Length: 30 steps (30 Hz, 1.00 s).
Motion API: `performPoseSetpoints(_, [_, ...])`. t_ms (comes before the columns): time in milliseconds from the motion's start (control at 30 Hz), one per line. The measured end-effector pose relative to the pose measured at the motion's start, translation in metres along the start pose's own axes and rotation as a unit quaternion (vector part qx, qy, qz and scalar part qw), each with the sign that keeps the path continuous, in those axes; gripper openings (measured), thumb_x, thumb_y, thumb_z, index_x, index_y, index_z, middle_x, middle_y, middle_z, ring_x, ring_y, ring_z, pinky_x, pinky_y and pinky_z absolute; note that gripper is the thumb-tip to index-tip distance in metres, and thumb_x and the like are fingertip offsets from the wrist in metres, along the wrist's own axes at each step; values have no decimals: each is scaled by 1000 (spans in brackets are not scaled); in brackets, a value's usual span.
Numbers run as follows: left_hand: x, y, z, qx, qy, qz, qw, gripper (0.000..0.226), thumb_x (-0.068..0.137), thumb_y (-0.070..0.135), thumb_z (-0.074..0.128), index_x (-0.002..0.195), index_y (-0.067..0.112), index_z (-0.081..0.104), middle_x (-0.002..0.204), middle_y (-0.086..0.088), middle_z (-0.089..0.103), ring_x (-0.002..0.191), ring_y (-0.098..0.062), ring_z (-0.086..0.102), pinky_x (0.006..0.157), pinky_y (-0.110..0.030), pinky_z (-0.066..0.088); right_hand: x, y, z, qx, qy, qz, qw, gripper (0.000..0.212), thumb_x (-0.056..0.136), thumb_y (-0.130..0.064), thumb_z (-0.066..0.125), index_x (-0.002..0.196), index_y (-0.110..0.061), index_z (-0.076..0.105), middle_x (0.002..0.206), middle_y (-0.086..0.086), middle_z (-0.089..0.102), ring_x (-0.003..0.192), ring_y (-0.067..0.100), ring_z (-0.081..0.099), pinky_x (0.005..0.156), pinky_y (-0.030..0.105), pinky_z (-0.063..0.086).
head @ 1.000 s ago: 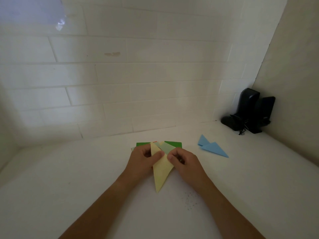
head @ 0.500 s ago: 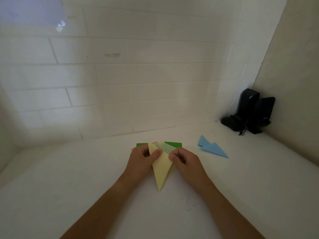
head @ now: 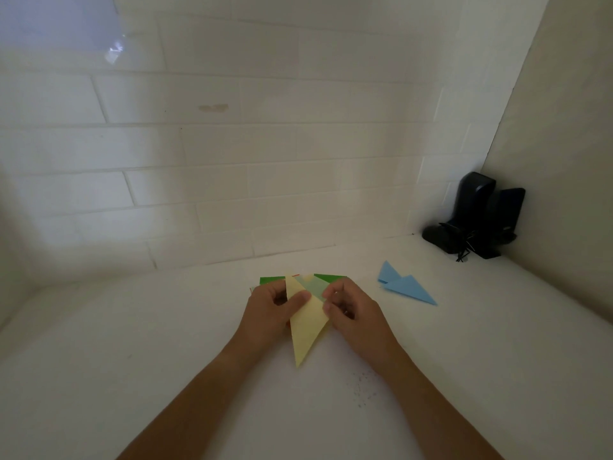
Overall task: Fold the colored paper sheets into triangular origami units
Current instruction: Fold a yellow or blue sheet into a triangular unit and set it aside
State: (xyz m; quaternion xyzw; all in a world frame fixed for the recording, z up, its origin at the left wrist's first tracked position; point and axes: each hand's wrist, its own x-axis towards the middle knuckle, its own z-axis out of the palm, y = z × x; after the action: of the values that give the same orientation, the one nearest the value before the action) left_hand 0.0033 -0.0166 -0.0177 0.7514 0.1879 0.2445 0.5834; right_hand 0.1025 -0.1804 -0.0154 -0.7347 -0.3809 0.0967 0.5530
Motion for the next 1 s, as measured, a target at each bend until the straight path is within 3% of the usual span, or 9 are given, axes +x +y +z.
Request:
performPoseSetpoints(133, [-1,3,2,41,4,12,999,12,98,26,70,100,15,75,94,2,77,80,-10,74,67,-20,56,-1,4,0,-29,-8,-34,999,35,92,4,54,81,-26,66,80,-5,62,70,10,51,66,22,39])
performPoseSetpoints(233, [-2,5,3,58,59,18,996,13,103,29,61,105,19,70,94,3,72,71,-8,71,64,-17,51,-2,5,1,-36,61,-19,997,38,92,5,55,82,-26,75,87,-13,69,74,5,58,66,15,41])
performPoseSetpoints(367, [3,-11,-1,189,61,84,976,19,91,15,72,105,27,69,106,4,61,92,-15,59,80,-26,47,4,17,-1,-9,208,60,976,32,97,-2,53,112,-24,72,111,-11,65,94,4,65,83,27,56])
performPoseSetpoints(433, [1,-12,0,240,23,92,966,31,81,35,71,111,32,71,121,10,56,110,-16,49,93,-33,47,6,22,-3,20,248,114,962,41,97,-5,53,133,-22,62,126,-5,60,103,13,67,93,36,58])
performPoseSetpoints(500, [-1,-11,2,285,-8,82,955,52,72,56,61,119,36,71,132,16,51,123,-10,38,107,-39,41,7,23,-4,53,259,151,952,55,98,-8,54,151,-21,45,133,-1,59,100,10,70,89,29,57])
performPoseSetpoints(600, [-1,-9,6,342,-37,56,937,58,79,61,66,132,38,65,141,16,50,138,-11,32,113,-34,26,8,23,-2,72,250,170,951,67,100,-16,57,160,-26,30,132,-1,64,101,5,70,92,26,53])
performPoseSetpoints(700, [-1,-9,6,353,-37,53,934,50,88,48,75,136,40,60,142,13,50,142,-13,31,113,-33,22,8,24,-3,19,226,155,962,48,96,-15,59,142,-28,54,129,-3,65,110,9,66,98,30,53])
performPoseSetpoints(867, [0,-11,5,320,-12,59,946,41,85,39,79,124,38,67,125,14,60,130,-13,47,112,-39,33,5,19,4,-114,104,5,988,29,93,-6,64,114,-23,75,113,-12,67,89,-2,59,83,10,44])
performPoseSetpoints(1000, [-1,-7,3,275,14,73,959,40,75,60,65,106,37,72,104,22,65,108,-9,59,100,-38,44,7,21,11,-190,36,-55,980,34,90,-12,67,121,-25,73,123,-11,62,114,11,52,98,14,40])
